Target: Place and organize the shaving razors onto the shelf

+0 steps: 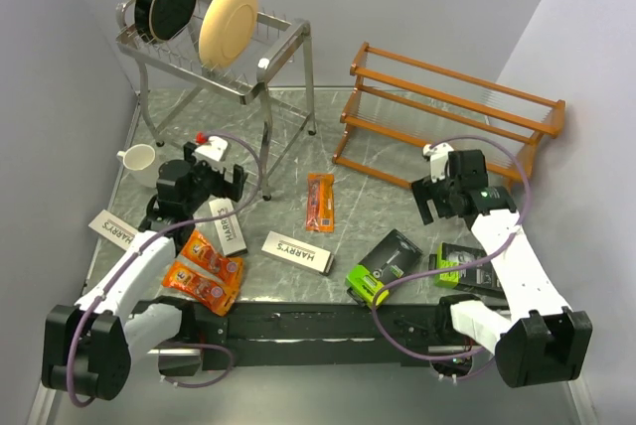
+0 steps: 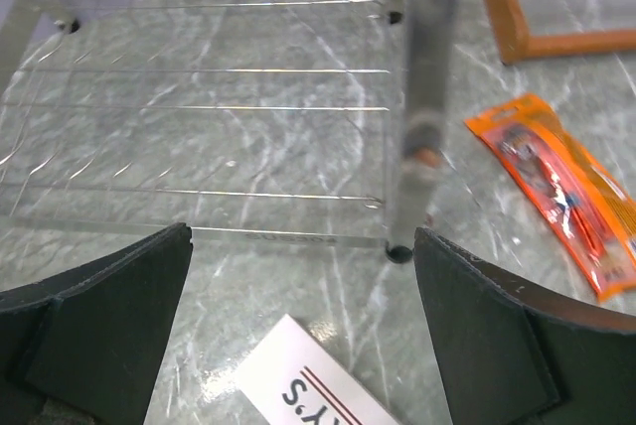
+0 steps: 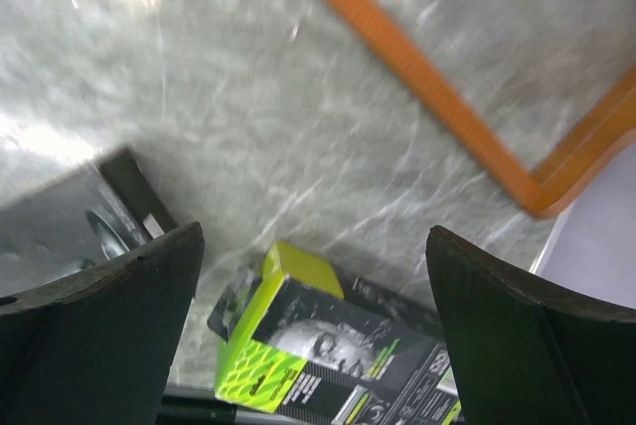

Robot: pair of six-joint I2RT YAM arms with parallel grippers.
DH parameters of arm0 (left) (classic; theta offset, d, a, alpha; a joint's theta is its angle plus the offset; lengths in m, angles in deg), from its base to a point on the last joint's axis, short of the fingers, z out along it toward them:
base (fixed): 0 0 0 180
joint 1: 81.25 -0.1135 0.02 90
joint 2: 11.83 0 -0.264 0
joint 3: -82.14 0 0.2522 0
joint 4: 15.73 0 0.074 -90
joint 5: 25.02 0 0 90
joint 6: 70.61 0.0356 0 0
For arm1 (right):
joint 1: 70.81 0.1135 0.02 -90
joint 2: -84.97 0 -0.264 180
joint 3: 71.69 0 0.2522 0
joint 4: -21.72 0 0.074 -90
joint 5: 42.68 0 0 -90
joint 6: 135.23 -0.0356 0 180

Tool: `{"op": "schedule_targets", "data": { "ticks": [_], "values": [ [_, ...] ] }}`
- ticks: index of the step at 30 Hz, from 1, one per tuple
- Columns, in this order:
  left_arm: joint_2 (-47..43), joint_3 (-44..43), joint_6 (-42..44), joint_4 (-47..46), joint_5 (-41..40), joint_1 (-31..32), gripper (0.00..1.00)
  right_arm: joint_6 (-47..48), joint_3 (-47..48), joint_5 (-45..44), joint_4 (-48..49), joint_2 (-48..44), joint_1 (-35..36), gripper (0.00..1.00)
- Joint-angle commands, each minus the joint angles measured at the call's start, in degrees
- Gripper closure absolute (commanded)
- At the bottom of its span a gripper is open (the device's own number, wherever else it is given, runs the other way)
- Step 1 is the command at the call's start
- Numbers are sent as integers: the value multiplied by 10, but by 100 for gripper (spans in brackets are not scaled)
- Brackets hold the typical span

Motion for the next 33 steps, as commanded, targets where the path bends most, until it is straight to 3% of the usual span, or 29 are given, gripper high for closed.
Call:
{"op": "schedule_targets", "data": {
  "ticks": [1,5,8,13,19,22,27,33],
  "values": [
    [-24,-7,34,12,14,23,1,-23,66,8,8,-4,3,0],
    [-14,-21,47,28,27,29,0,-28,90,104,-20,25,3,0],
    [-7,-52,71,68,84,38,1,-23,127,171,-47,42,2,0],
    [-3,-98,59,99,94,69,0,-51,207,217,-51,54,2,0],
    [-21,-132,53,124,18,69,1,-58,211,271,6,13,10,0],
    [-42,-114,39,140,34,36,0,-70,205,287,30,3,15,0],
    [-51,-94,7,140,38,-7,1,-112,239,273,58,20,18,7],
    [-44,-109,39,158,143,-7,3,-119,372,118,120,92,16,5]
  ]
}}
